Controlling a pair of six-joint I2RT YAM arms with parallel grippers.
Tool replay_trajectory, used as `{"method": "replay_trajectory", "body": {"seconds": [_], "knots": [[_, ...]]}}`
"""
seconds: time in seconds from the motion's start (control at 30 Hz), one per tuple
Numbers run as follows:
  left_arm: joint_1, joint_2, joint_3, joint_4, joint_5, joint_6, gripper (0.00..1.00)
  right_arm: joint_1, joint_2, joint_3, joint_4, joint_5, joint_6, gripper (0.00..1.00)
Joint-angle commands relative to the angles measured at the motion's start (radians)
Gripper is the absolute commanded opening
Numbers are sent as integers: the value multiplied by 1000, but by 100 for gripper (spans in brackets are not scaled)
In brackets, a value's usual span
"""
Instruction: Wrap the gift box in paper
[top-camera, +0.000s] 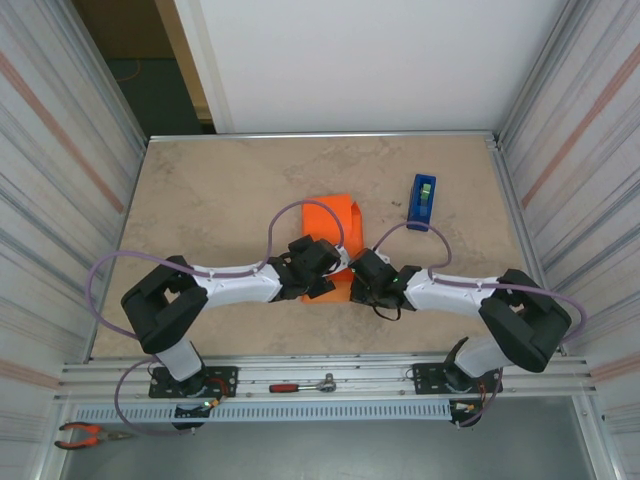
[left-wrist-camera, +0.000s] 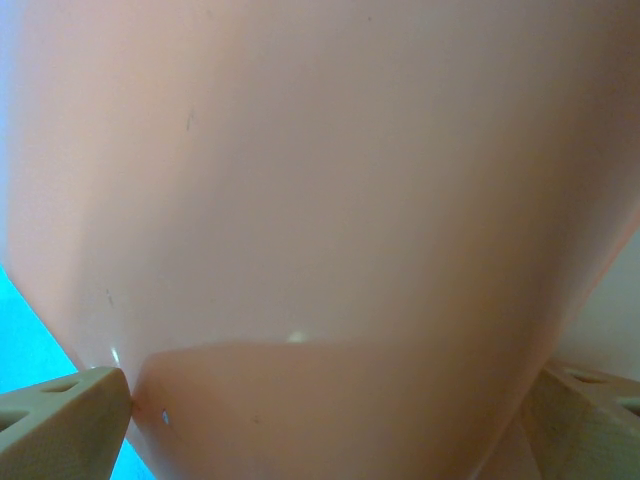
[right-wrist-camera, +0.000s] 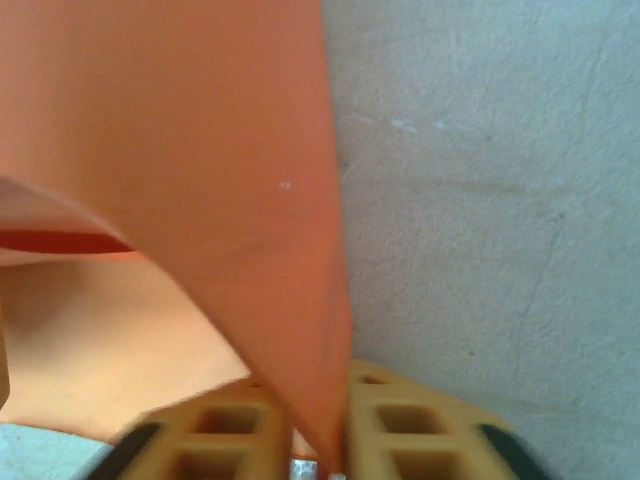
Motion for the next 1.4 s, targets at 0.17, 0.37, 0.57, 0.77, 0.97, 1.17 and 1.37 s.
{"method": "replay_trajectory", "body": {"seconds": [0.17, 0.37, 0.57, 0.77, 0.97, 1.17, 1.37], "knots": [[-8, 16, -5, -5, 1, -10, 99, 15, -30, 2, -72, 38, 8, 43], [-8, 9, -7, -5, 1, -10, 99, 23, -105, -61, -63, 52, 38, 49], [-8, 15, -6, -6, 1, -6, 99, 19, -72, -54, -37, 42, 37, 38], [-8, 17, -4, -9, 2, -7, 99, 23, -64, -23, -6, 20, 18, 0], [-8, 17, -5, -7, 5, -1, 99, 27, -100, -23, 15, -6, 28, 0], [-8, 21, -5, -6, 6, 3, 99, 26, -104, -14, 47, -33, 34, 0], [-8, 22, -5, -6, 9, 2, 99, 26, -97, -11, 88, -37, 43, 0]]}}
